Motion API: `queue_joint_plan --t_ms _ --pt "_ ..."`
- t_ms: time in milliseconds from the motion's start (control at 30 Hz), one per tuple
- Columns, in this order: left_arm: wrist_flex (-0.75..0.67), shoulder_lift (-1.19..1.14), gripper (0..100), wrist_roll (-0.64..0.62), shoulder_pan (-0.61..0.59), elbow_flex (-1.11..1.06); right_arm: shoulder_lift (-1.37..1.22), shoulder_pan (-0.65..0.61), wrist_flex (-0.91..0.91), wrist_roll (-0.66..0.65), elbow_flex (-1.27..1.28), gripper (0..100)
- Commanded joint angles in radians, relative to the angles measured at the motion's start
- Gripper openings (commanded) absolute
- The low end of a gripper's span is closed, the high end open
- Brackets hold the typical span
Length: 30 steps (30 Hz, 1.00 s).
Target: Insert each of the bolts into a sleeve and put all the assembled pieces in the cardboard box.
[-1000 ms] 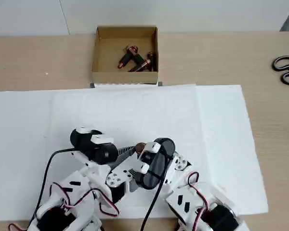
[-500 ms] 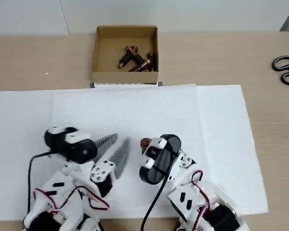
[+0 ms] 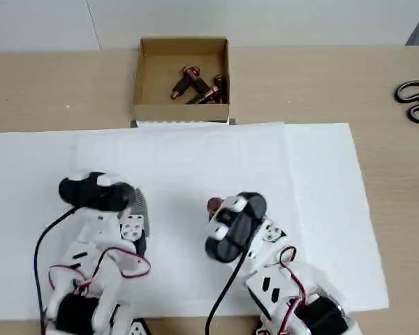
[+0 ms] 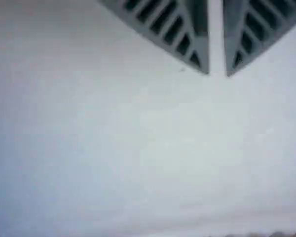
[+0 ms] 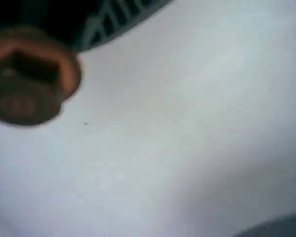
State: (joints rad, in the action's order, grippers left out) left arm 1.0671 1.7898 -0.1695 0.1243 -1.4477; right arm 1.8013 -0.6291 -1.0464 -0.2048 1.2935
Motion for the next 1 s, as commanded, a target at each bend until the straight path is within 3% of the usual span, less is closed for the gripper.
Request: queue_joint_plan --t_ms 0,100,433,700,833,967 --pt "-0.155 0.006 1 0.037 -0.081 -0.151 0.012 0.094 0.03 0.061 -0.018 0.2" --pt "-0.252 -0.002 1 0.075 -0.101 -0.237 0.012 0.157 0.03 0.086 -0.018 0.2" --pt "-0.203 0.002 1 0.123 -0.104 -0.232 0.012 0.286 0.028 0.229 0.032 0.2" --pt "-0.199 0.002 1 0.121 -0.11 -0.232 0.002 0.295 0.021 0.252 0.048 0.2" --pt "-0.199 0.003 1 0.121 -0.199 -0.232 0.002 0.295 0.001 0.25 0.06 0.2" --pt "-0.199 0.003 1 0.123 -0.21 -0.232 0.002 0.295 0.007 0.252 0.055 0.2"
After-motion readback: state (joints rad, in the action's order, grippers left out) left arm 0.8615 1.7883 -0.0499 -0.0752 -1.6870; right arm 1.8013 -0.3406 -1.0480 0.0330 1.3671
